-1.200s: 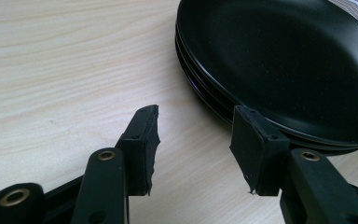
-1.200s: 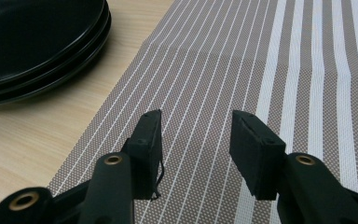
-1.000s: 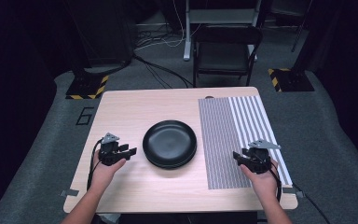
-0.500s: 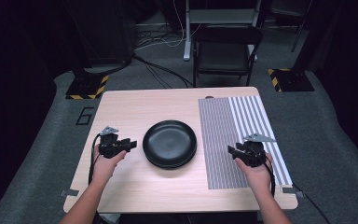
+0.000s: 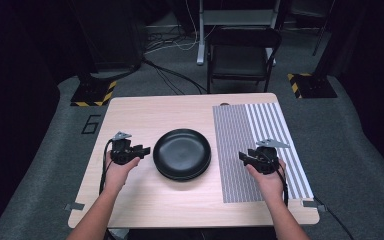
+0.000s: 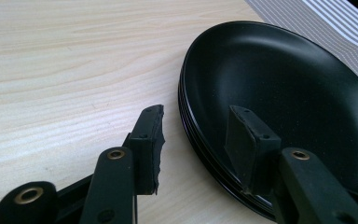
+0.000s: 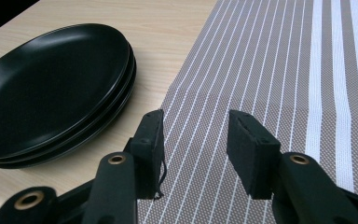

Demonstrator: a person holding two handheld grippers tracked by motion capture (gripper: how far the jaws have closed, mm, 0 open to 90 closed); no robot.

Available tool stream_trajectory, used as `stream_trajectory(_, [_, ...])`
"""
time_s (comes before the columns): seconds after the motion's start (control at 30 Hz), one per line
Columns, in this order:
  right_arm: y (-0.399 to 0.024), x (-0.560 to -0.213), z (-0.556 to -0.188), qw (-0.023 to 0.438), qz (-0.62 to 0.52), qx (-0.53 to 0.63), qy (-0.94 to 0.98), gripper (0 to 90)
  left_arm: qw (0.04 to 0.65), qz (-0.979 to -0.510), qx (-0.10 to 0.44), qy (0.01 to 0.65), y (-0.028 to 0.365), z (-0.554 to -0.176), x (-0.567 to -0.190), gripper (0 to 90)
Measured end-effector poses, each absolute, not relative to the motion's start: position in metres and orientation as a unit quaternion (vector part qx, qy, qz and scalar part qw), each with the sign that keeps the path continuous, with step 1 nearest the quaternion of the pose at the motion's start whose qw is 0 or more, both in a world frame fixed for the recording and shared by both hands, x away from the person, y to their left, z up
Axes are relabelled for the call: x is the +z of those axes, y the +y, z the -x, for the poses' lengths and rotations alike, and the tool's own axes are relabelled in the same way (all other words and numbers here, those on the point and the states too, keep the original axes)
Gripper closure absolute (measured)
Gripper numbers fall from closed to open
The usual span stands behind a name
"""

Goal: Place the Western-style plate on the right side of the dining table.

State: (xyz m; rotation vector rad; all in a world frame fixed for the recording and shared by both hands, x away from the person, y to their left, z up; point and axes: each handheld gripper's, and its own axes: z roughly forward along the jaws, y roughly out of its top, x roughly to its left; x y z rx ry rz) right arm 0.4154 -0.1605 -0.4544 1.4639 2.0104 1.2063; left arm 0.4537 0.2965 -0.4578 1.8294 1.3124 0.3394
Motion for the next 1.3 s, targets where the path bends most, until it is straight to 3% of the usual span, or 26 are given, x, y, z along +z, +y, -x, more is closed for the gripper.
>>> stream_trajectory(0.57, [-0.136, -0.449, -0.432, 0.181, -0.517, 0.440, 0.712, 57.1, 0.445, -0.707, 0.111, 0.539, 0.292, -0.470, -0.458, 55.3])
stream_trajectory(0.97, [-0.121, -0.457, -0.441, 0.171, -0.521, 0.443, 0.709, 60.9, 0.450, -0.691, 0.092, 0.559, 0.292, -0.475, -0.468, 66.7])
stream_trajectory(1.3, [-0.110, -0.466, -0.447, 0.148, -0.522, 0.447, 0.711, 62.5, 0.457, -0.681, 0.081, 0.567, 0.292, -0.474, -0.478, 70.0])
